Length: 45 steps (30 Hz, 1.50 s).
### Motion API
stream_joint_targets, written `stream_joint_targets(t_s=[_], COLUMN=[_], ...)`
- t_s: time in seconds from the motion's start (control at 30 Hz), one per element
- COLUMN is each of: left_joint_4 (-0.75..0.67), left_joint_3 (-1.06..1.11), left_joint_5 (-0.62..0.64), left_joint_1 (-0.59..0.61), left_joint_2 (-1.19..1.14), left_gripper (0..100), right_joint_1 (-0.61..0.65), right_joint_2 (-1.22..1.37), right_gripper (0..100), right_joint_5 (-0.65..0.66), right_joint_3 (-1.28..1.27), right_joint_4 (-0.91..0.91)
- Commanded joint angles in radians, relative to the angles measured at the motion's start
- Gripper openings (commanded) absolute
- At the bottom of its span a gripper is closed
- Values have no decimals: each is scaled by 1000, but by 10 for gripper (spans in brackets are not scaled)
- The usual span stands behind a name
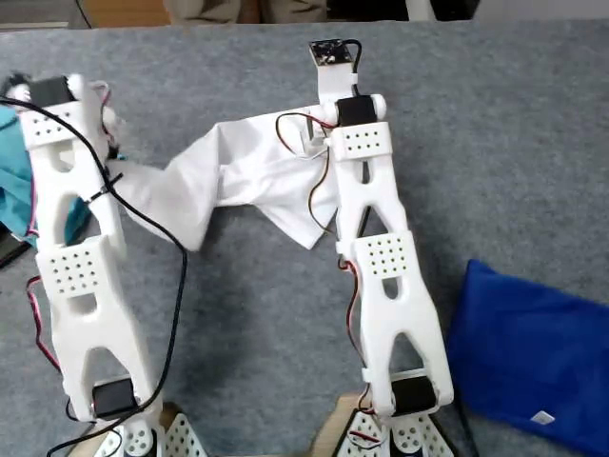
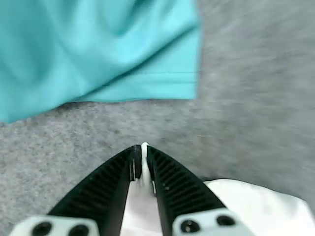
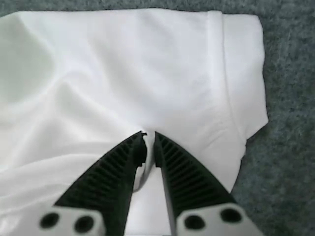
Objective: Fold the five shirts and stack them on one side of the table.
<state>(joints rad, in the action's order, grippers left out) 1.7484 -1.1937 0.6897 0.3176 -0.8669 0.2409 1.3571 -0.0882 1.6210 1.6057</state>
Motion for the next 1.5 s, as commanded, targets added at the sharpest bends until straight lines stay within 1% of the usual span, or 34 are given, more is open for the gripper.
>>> stream_joint_targets(t_s=[0.0,0.07,0.27,0.43,0.53,0.6,0.7,0.77,0.83,0.9,1.0,1.13,1.2,1.33,1.47], left_joint_4=[11,11,11,9,2,-21,-38,-26,-15,-8,-8,-9,-9,-5,-6], left_joint_3=[-35,-35,-35,-44,-44,-46,-35,-18,60,196,427,644,700,763,902], left_joint_5=[11,8,-100,-144,-218,-281,-388,-430,-448,-462,-466,-470,-473,-557,-580], left_joint_1=[8,12,14,31,11,-35,-81,-83,-80,-72,-75,-121,-146,-222,-308], left_joint_2=[180,239,414,581,704,789,895,929,924,905,863,808,788,773,759], left_gripper=[18,18,18,18,18,18,18,18,18,18,18,18,18,18,18], right_joint_1=[7,7,8,4,-38,-85,-145,-183,-211,-217,-216,-216,-191,-156,-170], right_joint_2=[-8,-8,-15,-116,-245,-369,-605,-774,-924,-1032,-1104,-1125,-1122,-1118,-1092], right_gripper=[12,12,12,10,10,10,10,9,9,9,9,9,9,9,9], right_joint_5=[8,8,2,0,6,0,8,17,21,25,64,112,150,229,290], right_joint_3=[42,42,48,47,48,45,44,42,41,39,39,39,35,-42,-176], right_joint_4=[-18,-18,-20,-17,40,61,51,41,28,25,31,26,9,-49,-97])
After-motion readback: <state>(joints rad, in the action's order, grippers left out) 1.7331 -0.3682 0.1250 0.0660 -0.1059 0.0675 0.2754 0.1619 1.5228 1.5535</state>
